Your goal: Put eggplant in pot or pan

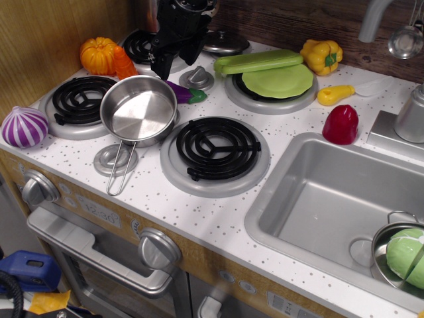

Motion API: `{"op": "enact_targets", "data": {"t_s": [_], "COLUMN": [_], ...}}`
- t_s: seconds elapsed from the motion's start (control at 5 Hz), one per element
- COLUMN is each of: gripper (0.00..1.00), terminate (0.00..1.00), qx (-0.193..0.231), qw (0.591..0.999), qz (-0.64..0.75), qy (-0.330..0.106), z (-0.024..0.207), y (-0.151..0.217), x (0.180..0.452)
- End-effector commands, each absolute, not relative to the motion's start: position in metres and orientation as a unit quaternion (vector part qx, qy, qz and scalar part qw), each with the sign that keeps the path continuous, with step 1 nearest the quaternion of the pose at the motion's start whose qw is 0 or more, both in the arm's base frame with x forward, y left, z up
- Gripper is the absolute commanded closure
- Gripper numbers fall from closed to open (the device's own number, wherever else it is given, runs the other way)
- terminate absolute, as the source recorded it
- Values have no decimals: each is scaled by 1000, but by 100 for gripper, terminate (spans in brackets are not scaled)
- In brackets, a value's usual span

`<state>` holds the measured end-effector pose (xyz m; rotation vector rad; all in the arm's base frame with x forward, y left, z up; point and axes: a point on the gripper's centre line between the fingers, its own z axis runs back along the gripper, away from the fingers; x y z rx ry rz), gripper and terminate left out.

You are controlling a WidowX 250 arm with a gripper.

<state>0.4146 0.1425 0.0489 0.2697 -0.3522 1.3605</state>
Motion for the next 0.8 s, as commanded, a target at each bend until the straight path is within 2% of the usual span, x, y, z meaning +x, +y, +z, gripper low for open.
{"op": "enact_targets", "data": {"t_s": [0.0, 0.6], "gripper": [0, 0], "terminate": [0, 0], "qx": [124, 126], "qw": [755, 757], "qz": [624, 618], "qy": [-161, -170], "z": [49, 44], "y": [142, 152], "x": [415, 420]}}
